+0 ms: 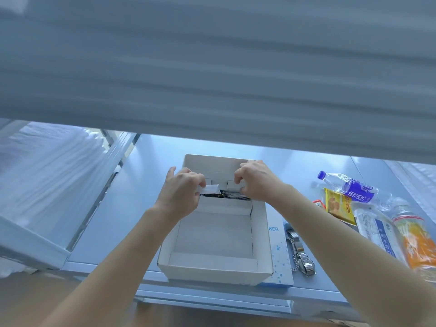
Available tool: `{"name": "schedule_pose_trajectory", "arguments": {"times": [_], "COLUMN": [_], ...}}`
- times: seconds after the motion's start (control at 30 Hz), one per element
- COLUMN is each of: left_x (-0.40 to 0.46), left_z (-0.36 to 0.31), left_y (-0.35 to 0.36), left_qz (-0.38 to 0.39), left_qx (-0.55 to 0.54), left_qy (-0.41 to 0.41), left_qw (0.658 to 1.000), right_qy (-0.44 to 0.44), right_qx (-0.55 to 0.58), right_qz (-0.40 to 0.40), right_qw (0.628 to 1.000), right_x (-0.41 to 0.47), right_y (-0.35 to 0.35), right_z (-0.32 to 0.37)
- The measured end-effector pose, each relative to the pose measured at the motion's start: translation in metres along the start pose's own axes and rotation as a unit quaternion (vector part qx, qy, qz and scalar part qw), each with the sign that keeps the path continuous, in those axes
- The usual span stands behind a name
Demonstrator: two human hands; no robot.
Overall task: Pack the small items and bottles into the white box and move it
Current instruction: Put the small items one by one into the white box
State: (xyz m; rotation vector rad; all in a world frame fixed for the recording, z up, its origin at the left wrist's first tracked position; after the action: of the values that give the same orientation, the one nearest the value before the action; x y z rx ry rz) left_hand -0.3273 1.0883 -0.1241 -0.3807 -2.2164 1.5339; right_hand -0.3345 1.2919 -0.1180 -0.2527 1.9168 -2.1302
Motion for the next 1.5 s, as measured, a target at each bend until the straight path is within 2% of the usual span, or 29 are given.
{"name": "schedule_pose_trajectory", "arguments": {"times": [0.23,0.4,0.73,1.0,1.17,1.5], "left_x": [0.013,0.026,0.051,0.052,0.047,0.006], "left_z": [-0.014,-0.041,-0.064,-0.084,-0.086,-0.148], "left_y": [0.002,0.013,0.057,0.07,0.048,0.007], "left_qz": [-0.003,0.035,0.135,0.152,0.091,-0.053], "left_qx": [0.005,-0.041,-0.012,0.031,0.01,-0.072], "left_qy": [0.044,0.058,0.072,0.081,0.047,0.076], "left_qw": [0.999,0.997,0.988,0.985,0.995,0.993], "right_qy": [-0.012,-0.01,0.037,0.071,0.085,0.061], "right_qx": [0.092,0.125,0.193,0.211,0.209,0.231], "right_qz": [-0.09,-0.15,-0.172,-0.165,-0.156,-0.086], "right_qw": [0.992,0.981,0.965,0.961,0.962,0.967], "right_x": [-0.037,-0.071,-0.134,-0.171,-0.186,-0.194], "right_y": [-0.022,-0.032,-0.029,-0.015,-0.01,0.019], "right_z": [-0.016,-0.023,-0.061,-0.093,-0.114,-0.124]}}
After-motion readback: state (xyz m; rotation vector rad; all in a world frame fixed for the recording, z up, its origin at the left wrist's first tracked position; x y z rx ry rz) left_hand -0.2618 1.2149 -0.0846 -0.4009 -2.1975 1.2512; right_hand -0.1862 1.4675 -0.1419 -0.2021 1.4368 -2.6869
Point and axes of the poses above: each hand's wrist, its own x-axis towards the middle knuckle, its own y-axis out of the palm, z = x × y, the point moved 6 cm from there along x, towards the middle knuckle, and after that the axes turned 2 degrees about -x, right-handed, at the moved point
